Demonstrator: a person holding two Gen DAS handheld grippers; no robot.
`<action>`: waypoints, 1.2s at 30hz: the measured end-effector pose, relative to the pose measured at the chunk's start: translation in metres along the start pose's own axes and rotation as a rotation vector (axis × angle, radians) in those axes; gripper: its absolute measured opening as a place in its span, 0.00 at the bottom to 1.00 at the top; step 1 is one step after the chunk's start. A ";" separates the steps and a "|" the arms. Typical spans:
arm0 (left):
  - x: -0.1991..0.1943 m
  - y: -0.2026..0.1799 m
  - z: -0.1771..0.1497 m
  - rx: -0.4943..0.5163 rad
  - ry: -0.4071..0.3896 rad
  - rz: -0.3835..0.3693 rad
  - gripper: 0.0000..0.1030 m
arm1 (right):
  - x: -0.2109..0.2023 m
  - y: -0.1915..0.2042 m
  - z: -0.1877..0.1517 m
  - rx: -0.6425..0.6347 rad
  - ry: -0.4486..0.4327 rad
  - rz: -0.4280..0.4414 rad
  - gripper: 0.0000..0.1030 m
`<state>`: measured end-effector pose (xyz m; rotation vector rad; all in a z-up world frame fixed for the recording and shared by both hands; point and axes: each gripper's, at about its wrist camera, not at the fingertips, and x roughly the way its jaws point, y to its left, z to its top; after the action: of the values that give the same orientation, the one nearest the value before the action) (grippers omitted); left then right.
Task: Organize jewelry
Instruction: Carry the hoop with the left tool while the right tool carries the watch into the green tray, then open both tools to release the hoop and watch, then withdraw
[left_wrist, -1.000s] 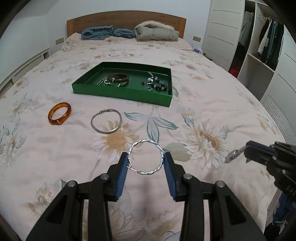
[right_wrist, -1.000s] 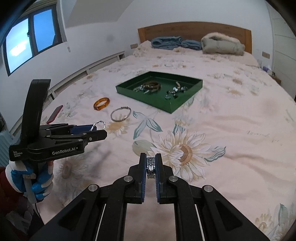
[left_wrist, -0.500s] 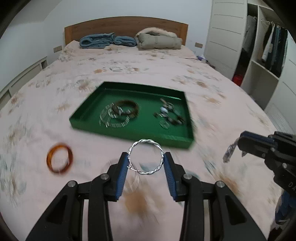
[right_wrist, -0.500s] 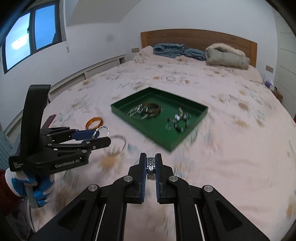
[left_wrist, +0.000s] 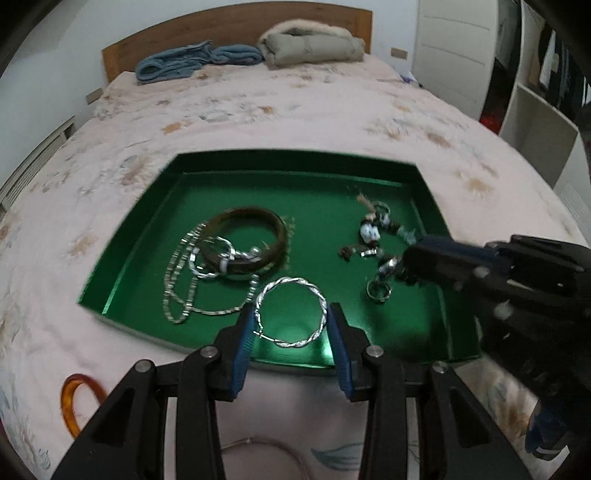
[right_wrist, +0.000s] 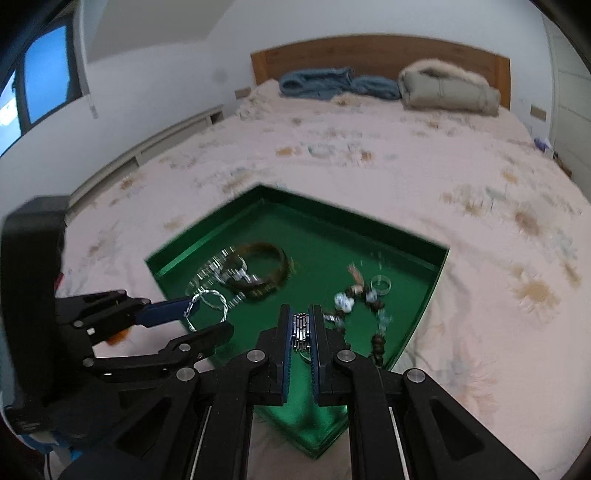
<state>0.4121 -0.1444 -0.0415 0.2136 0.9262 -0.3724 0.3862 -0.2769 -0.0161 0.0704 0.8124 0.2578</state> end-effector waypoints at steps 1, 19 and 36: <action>0.005 -0.002 0.000 0.007 0.002 0.007 0.35 | 0.007 -0.002 -0.004 -0.006 0.016 -0.003 0.08; 0.019 0.031 0.023 -0.164 0.045 -0.056 0.36 | 0.014 -0.013 -0.010 0.002 0.054 -0.101 0.26; -0.139 0.039 -0.007 -0.206 -0.112 -0.099 0.40 | -0.126 0.040 -0.046 0.003 -0.086 -0.074 0.44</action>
<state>0.3468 -0.0761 0.0679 -0.0420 0.8594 -0.3740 0.2618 -0.2718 0.0487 0.0542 0.7286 0.1827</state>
